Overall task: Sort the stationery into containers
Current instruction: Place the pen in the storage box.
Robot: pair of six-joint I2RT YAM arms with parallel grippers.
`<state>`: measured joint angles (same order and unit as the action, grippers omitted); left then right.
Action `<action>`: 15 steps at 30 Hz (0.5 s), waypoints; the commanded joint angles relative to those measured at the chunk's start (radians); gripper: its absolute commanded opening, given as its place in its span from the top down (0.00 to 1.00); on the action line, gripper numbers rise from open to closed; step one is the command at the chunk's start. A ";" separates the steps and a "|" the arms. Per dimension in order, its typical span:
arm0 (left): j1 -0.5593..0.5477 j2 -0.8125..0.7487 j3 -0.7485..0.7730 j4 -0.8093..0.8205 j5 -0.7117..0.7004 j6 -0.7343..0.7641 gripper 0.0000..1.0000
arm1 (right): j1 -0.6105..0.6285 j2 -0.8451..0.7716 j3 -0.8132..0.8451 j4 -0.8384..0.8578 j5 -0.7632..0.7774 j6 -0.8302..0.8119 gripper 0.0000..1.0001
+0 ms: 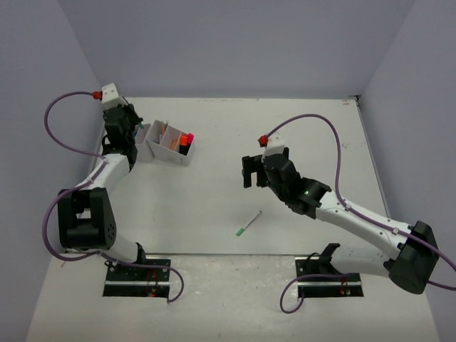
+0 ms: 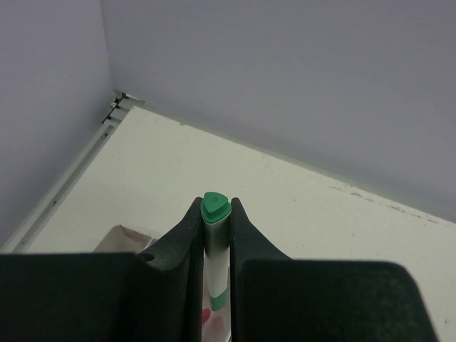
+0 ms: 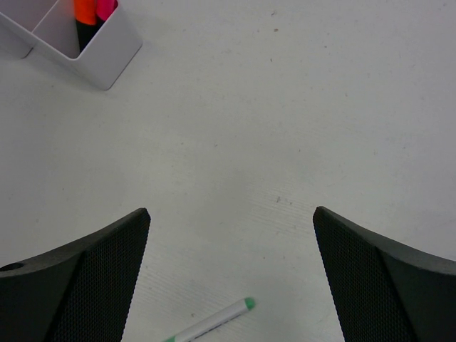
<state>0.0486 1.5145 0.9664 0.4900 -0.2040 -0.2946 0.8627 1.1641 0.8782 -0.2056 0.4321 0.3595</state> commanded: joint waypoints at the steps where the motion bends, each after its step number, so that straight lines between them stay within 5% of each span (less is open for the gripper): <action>1: 0.010 0.006 -0.036 0.211 0.017 -0.003 1.00 | -0.005 -0.006 -0.007 0.033 -0.009 0.015 0.01; 9: 0.010 0.024 -0.094 0.214 0.032 -0.048 1.00 | -0.006 0.013 -0.003 0.035 -0.012 0.015 0.01; 15: 0.008 0.021 -0.149 0.205 0.041 -0.078 0.77 | -0.009 -0.005 -0.010 0.034 -0.021 0.019 0.01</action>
<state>0.0521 1.5318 0.8387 0.6420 -0.1672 -0.3465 0.8615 1.1736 0.8748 -0.2021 0.4169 0.3608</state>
